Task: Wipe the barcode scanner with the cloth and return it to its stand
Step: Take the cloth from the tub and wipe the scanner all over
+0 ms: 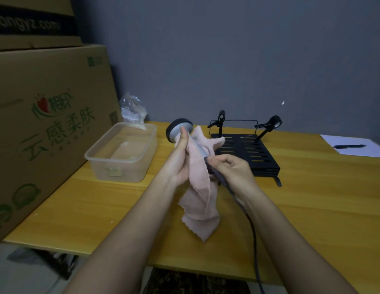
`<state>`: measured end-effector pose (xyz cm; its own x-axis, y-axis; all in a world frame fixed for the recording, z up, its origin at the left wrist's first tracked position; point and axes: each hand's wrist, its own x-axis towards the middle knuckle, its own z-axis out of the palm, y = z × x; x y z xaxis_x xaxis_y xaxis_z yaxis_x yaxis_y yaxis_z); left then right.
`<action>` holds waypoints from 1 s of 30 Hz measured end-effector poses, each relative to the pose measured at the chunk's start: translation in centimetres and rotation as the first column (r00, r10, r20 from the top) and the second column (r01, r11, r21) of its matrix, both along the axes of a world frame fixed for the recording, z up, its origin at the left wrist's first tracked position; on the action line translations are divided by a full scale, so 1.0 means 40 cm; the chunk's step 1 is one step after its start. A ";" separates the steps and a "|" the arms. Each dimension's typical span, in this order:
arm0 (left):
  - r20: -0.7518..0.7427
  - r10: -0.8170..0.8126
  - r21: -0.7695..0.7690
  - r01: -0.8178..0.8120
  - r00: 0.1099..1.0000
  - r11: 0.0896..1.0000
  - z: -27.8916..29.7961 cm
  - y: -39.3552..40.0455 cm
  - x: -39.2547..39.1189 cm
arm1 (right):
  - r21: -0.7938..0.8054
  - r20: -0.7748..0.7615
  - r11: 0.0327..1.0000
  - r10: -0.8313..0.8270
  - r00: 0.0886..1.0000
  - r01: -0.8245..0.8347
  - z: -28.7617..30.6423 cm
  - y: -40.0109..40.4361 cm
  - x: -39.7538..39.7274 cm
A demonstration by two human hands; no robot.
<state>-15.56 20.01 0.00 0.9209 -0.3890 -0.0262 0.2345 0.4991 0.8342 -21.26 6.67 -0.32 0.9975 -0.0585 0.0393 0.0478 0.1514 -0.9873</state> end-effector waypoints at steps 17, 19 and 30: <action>-0.058 0.162 -0.054 -0.165 0.985 0.985 0.055 -0.019 0.015 | -0.211 -0.068 0.967 0.132 0.989 -0.144 0.005 -0.013 -0.008; -0.059 0.135 -0.061 -0.139 0.989 0.988 0.048 -0.025 0.017 | -0.244 -0.076 0.964 0.093 0.993 -0.109 0.006 -0.012 -0.007; -0.020 0.008 0.282 -0.002 1.000 0.959 0.013 -0.077 -0.054 | -0.716 0.468 0.532 -0.115 0.876 0.452 -0.046 0.018 0.024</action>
